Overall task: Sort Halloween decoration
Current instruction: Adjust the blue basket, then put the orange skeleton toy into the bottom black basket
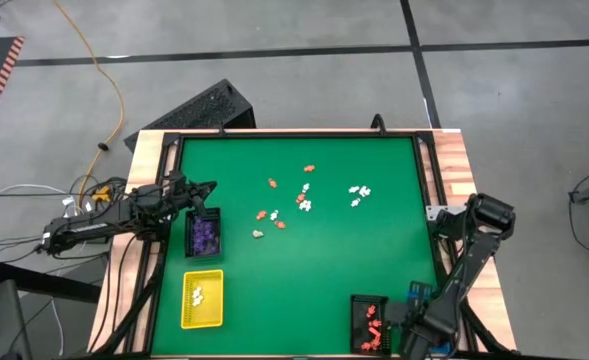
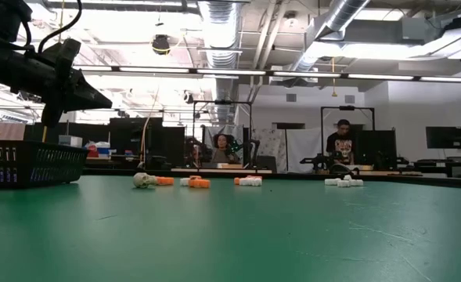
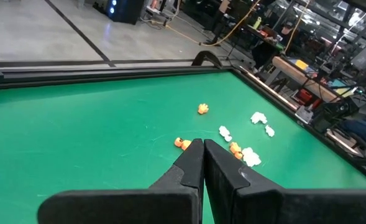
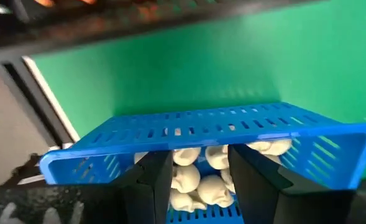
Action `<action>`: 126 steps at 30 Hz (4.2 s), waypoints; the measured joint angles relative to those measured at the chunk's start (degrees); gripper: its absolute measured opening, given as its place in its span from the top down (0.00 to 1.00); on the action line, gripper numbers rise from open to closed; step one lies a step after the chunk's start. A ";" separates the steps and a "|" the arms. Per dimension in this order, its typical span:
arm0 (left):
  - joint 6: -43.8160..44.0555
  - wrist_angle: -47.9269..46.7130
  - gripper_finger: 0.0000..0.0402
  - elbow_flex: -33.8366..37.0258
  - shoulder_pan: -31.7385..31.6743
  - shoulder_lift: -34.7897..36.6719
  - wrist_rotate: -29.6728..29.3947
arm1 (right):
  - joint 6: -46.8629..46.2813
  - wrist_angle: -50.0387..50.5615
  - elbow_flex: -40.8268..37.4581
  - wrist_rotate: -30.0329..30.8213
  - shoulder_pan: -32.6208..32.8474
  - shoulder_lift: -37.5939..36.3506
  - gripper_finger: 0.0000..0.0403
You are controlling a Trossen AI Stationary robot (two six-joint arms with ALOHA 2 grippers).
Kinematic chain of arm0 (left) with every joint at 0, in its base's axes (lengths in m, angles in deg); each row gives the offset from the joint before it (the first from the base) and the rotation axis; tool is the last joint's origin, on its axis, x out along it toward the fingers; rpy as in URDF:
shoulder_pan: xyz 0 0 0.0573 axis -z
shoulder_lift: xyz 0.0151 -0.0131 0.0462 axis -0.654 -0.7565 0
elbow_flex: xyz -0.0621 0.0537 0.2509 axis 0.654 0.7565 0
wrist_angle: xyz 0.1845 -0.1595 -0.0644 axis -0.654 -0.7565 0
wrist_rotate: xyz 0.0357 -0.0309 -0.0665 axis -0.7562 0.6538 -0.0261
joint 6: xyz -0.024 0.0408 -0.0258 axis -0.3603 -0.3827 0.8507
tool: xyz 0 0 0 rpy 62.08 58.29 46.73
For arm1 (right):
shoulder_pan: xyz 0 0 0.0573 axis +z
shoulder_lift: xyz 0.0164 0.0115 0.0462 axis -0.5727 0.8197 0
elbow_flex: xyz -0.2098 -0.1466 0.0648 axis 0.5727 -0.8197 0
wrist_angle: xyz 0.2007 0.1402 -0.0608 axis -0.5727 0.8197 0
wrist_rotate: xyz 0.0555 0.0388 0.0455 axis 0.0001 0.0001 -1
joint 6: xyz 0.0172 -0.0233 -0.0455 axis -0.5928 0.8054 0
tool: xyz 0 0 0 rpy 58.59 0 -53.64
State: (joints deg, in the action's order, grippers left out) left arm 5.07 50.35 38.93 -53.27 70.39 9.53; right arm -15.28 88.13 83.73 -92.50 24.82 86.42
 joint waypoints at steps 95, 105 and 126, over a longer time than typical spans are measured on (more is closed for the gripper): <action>-2.95 0.02 0.97 0.02 0.02 0.01 -1.07 | 67.63 -86.34 -11.32 18.56 -57.64 16.70 0.44; -2.95 0.02 0.97 0.02 0.00 -0.01 -1.01 | 66.13 -83.53 -11.23 17.74 -57.57 16.70 0.77; -3.34 0.00 0.97 0.02 0.02 0.00 -0.84 | 59.73 -53.73 -11.17 10.19 -49.74 -9.64 0.95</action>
State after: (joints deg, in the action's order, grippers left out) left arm 1.73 50.35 38.95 -53.25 70.39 8.68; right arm 44.45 34.41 72.56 -82.31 -24.92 76.78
